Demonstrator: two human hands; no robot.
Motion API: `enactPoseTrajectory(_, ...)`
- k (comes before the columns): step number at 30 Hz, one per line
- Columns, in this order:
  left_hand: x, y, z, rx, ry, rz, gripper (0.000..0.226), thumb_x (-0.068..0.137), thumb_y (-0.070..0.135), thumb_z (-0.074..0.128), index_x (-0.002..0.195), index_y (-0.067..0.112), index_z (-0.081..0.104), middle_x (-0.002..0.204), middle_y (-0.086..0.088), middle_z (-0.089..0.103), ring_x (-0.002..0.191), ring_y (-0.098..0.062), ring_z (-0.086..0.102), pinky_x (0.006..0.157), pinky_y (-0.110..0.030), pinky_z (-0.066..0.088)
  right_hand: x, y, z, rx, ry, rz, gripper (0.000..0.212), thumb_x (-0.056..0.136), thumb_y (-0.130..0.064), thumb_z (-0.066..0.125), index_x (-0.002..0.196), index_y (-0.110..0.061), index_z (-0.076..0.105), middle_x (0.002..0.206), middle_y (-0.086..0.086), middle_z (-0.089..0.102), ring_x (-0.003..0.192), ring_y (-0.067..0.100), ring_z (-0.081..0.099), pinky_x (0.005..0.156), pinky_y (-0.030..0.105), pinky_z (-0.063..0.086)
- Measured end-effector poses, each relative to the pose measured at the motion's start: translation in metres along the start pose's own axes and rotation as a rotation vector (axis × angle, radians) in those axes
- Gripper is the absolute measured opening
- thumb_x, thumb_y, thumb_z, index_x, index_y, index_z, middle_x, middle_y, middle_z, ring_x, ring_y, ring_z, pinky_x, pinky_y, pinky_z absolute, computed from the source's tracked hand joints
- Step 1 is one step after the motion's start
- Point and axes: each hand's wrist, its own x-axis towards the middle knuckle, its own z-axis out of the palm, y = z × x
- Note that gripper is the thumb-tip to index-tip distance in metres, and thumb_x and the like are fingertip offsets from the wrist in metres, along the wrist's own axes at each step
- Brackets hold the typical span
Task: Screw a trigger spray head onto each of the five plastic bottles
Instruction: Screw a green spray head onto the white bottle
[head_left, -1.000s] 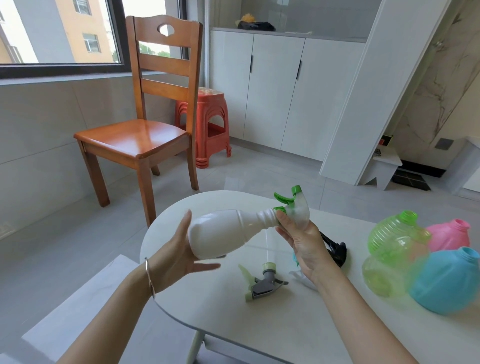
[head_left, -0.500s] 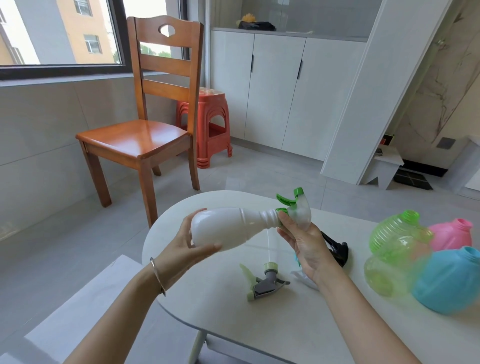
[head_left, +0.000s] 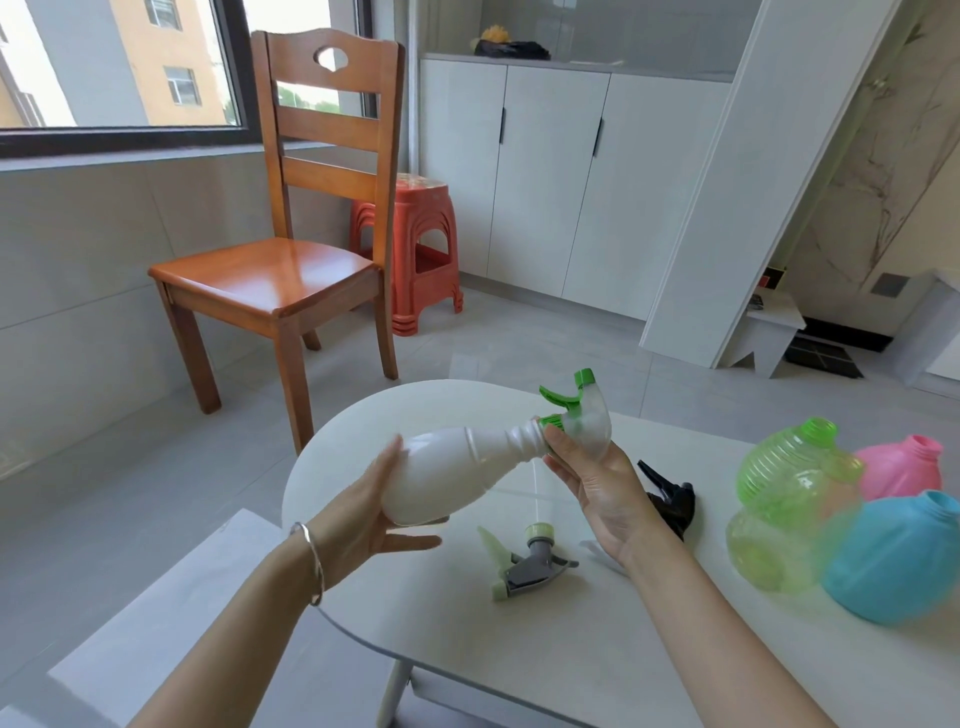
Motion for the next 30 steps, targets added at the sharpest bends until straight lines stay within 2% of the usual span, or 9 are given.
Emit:
enactPoseTrajectory(3,0.003,0.002,-0.006,0.058,-0.022,0.163,0.090,0.039,0.044,0.091,0.120,0.029,0.053,0.127,-0.013,0.051,0.103,-0.028,0.063,0.073,-0.038,0.059,0.001,-0.002,-0.004,0.027,0.046,0.023,0.048,0.054,-0.032,0.079,0.097,-0.015,0.068,0.097,0.000,0.073,0.100,0.015,0.064,0.093,0.026,0.049)
enactPoseTrajectory(5,-0.001,0.008,-0.008,0.082,-0.057,0.245,0.097,0.033,0.036,0.095,0.121,0.034,0.054,0.122,-0.007,0.055,0.103,-0.025,0.063,0.079,-0.036,0.057,0.001,-0.001,-0.004,0.050,0.058,0.045,0.042,0.057,-0.029,0.077,0.096,-0.015,0.068,0.095,0.000,0.072,0.099,0.017,0.063,0.096,0.029,0.048)
enactPoseTrajectory(8,-0.002,0.005,-0.005,0.070,-0.055,0.183,0.094,0.038,0.047,0.090,0.123,0.031,0.054,0.123,-0.005,0.058,0.103,-0.023,0.065,0.080,-0.037,0.057,0.000,0.000,0.001,-0.001,0.062,0.041,0.047,0.060,-0.033,0.078,0.101,-0.014,0.067,0.102,0.002,0.071,0.104,0.017,0.063,0.100,0.033,0.046)
enactPoseTrajectory(10,-0.002,0.001,-0.001,0.038,-0.032,0.133,0.077,0.050,0.049,0.082,0.119,0.026,0.058,0.123,-0.009,0.059,0.102,-0.025,0.066,0.076,-0.039,0.058,-0.001,-0.002,0.004,0.009,0.016,0.030,0.061,0.053,-0.045,0.082,0.105,-0.017,0.067,0.106,0.000,0.072,0.107,0.013,0.063,0.096,0.031,0.047)
enactPoseTrajectory(14,-0.001,0.002,0.002,-0.057,-0.004,0.097,0.052,0.062,0.043,0.071,0.110,0.026,0.060,0.113,-0.011,0.060,0.093,-0.027,0.067,0.068,-0.039,0.060,-0.003,-0.007,0.007,0.041,-0.096,0.046,0.040,0.067,-0.042,0.072,0.102,-0.023,0.069,0.114,-0.001,0.070,0.112,0.012,0.061,0.097,0.030,0.042)
enactPoseTrajectory(17,-0.001,0.001,0.000,0.079,-0.001,0.170,0.074,0.048,0.047,0.085,0.114,0.029,0.058,0.120,-0.010,0.057,0.101,-0.026,0.064,0.070,-0.036,0.059,-0.001,-0.005,0.009,0.040,0.001,0.049,0.048,0.059,-0.047,0.079,0.097,-0.020,0.070,0.106,-0.001,0.072,0.107,0.013,0.063,0.100,0.032,0.044)
enactPoseTrajectory(21,-0.001,-0.002,-0.002,0.413,0.010,0.336,0.073,0.046,0.038,0.083,0.113,0.036,0.054,0.115,-0.003,0.057,0.098,-0.021,0.061,0.067,-0.026,0.055,0.000,-0.003,0.011,-0.011,0.211,0.109,0.025,0.078,-0.036,0.069,0.089,-0.014,0.067,0.092,-0.001,0.068,0.095,0.012,0.062,0.098,0.033,0.047)
enactPoseTrajectory(26,0.004,-0.002,-0.002,0.141,0.024,0.187,0.095,0.033,0.054,0.089,0.117,0.025,0.056,0.123,-0.011,0.057,0.107,-0.031,0.062,0.074,-0.043,0.058,-0.001,-0.011,0.014,0.114,0.018,0.107,0.028,0.078,-0.034,0.064,0.100,-0.017,0.068,0.113,0.000,0.068,0.113,0.012,0.059,0.100,0.036,0.043)
enactPoseTrajectory(30,0.001,0.000,-0.003,0.240,0.035,0.240,0.089,0.037,0.047,0.090,0.117,0.031,0.054,0.119,-0.008,0.057,0.104,-0.026,0.061,0.073,-0.035,0.057,-0.001,-0.008,0.015,0.129,0.058,0.084,0.015,0.084,-0.025,0.063,0.094,-0.018,0.070,0.104,-0.004,0.070,0.107,0.012,0.060,0.100,0.035,0.044)
